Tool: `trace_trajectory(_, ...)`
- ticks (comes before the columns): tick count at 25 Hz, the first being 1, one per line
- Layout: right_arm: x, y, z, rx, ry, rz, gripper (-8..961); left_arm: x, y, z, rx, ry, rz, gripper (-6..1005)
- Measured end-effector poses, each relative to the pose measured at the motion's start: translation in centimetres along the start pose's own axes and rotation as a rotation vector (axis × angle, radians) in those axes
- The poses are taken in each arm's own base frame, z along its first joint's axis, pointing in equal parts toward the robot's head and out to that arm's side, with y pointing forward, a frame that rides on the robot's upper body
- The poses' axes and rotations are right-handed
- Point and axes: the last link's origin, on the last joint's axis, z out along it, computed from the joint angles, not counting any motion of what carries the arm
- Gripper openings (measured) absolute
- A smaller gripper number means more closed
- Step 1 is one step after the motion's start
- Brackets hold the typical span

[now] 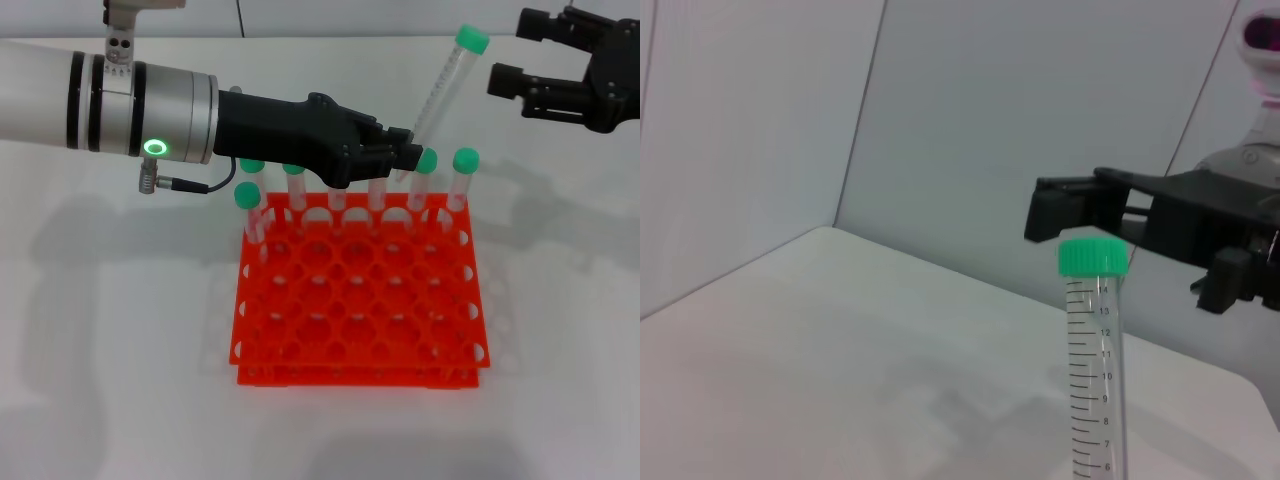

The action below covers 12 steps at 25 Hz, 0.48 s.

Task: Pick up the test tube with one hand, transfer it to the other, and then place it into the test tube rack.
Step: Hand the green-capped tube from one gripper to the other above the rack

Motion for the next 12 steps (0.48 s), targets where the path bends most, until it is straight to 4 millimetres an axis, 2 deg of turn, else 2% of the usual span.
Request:
trace_trajectory(5,0.3,-0.2,1.1,-0.025,-0.006,0.032,813,-0.1,0.1,0.1,-0.005,-0.006,0.000,159)
trace_trajectory(12,0.1,-0.3,1.6,-0.036,-0.009,0.030,776,-0.3,0.3,0.3,-0.014,-0.014,0.001,158)
